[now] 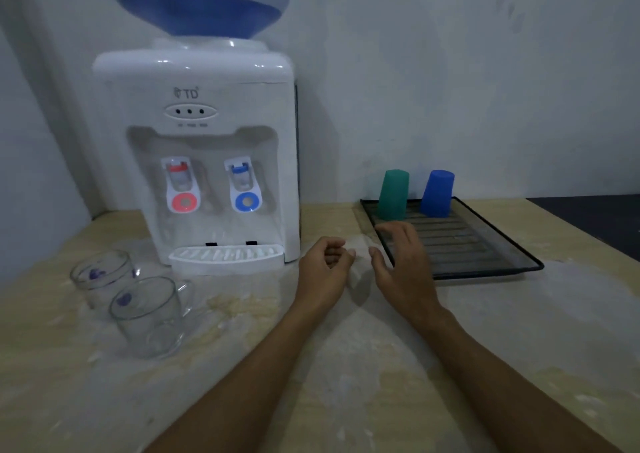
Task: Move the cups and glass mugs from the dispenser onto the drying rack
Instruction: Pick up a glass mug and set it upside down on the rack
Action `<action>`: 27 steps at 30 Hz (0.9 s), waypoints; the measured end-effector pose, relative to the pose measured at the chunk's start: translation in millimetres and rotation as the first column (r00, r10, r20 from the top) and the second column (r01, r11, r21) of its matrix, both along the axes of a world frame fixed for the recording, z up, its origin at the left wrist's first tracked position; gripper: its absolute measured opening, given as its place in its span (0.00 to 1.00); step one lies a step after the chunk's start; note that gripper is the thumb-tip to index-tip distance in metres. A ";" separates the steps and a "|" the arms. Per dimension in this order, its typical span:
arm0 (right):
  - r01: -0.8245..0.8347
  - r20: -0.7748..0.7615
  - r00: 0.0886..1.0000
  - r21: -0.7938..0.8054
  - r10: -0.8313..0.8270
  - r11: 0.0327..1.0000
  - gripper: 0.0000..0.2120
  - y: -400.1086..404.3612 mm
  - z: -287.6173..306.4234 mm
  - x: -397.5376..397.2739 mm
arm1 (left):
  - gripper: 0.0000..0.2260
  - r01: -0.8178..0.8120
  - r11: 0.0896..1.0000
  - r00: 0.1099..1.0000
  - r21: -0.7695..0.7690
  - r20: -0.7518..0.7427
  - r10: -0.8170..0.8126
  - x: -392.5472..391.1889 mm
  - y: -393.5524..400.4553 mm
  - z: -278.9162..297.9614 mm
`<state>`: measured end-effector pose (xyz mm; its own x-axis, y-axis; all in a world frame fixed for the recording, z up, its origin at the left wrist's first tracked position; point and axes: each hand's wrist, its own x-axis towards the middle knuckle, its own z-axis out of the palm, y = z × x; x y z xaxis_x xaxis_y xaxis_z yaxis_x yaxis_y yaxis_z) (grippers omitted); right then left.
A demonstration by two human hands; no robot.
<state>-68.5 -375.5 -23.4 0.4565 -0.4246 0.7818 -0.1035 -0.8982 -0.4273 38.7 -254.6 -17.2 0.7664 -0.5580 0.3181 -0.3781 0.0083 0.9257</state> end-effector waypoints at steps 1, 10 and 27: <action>0.001 0.000 1.000 -0.001 -0.001 1.000 0.18 0.0 -0.2 -0.4 | 0.10 -0.018 1.000 1.000 -0.006 0.020 0.018 -1.4 3.4 0.0; -0.108 0.019 0.994 -0.059 0.109 0.992 0.16 19.4 6.1 2.5 | 0.13 -0.008 1.000 0.935 0.018 0.354 0.001 -16.6 83.5 32.0; -0.565 -0.126 0.822 -0.060 0.555 0.823 0.15 150.9 -0.2 87.0 | 0.17 -0.588 0.737 0.607 -0.333 0.420 0.675 31.4 247.9 18.3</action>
